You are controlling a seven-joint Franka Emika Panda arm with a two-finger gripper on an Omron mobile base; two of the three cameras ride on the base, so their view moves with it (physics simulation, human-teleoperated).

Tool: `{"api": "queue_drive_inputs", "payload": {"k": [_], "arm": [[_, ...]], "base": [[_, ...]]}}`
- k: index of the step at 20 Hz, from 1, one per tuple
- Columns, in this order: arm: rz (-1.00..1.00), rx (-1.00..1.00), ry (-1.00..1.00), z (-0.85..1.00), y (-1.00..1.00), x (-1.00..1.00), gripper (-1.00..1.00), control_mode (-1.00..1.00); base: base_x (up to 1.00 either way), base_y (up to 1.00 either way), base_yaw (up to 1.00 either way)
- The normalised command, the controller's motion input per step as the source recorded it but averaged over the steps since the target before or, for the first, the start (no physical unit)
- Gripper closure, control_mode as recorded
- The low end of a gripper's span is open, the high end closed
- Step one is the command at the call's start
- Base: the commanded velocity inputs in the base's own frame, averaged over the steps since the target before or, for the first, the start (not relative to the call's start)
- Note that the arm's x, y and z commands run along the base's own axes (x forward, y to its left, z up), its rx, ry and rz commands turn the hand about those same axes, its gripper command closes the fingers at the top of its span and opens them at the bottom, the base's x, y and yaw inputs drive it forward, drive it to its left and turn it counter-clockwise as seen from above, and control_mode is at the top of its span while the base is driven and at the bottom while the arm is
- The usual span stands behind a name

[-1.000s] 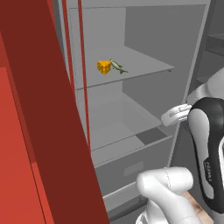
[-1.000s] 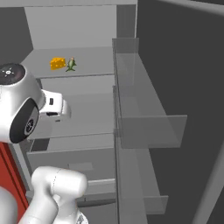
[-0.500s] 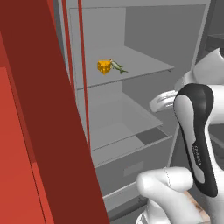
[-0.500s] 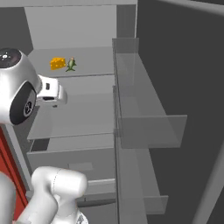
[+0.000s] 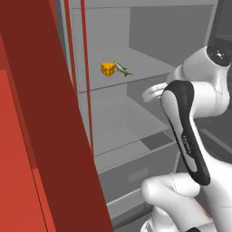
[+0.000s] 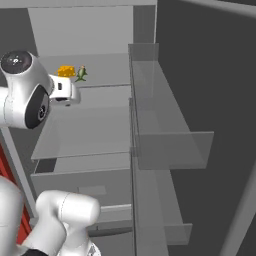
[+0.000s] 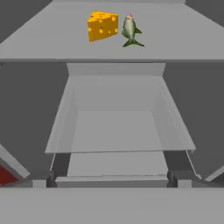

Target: Take the cheese, fish, and potato from the fridge and place them on the plate on the dining counter to create an appetizer plate.

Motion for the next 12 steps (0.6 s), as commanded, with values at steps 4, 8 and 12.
{"api": "queue_drive_inputs", "payload": {"k": [4, 8, 12], "arm": [[0.00, 0.00, -0.10, 0.05, 0.13, 0.65, -1.00, -1.00], [0.00, 0.00, -0.01, 0.29, 0.02, 0.40, -1.00, -1.00], [0.00, 0.00, 0.00, 0.28, 0.00, 0.35, -1.00, -1.00]], "base": [[0.00, 0.00, 0.00], [0.00, 0.00, 0.00], [0.00, 0.00, 0.00]]}}
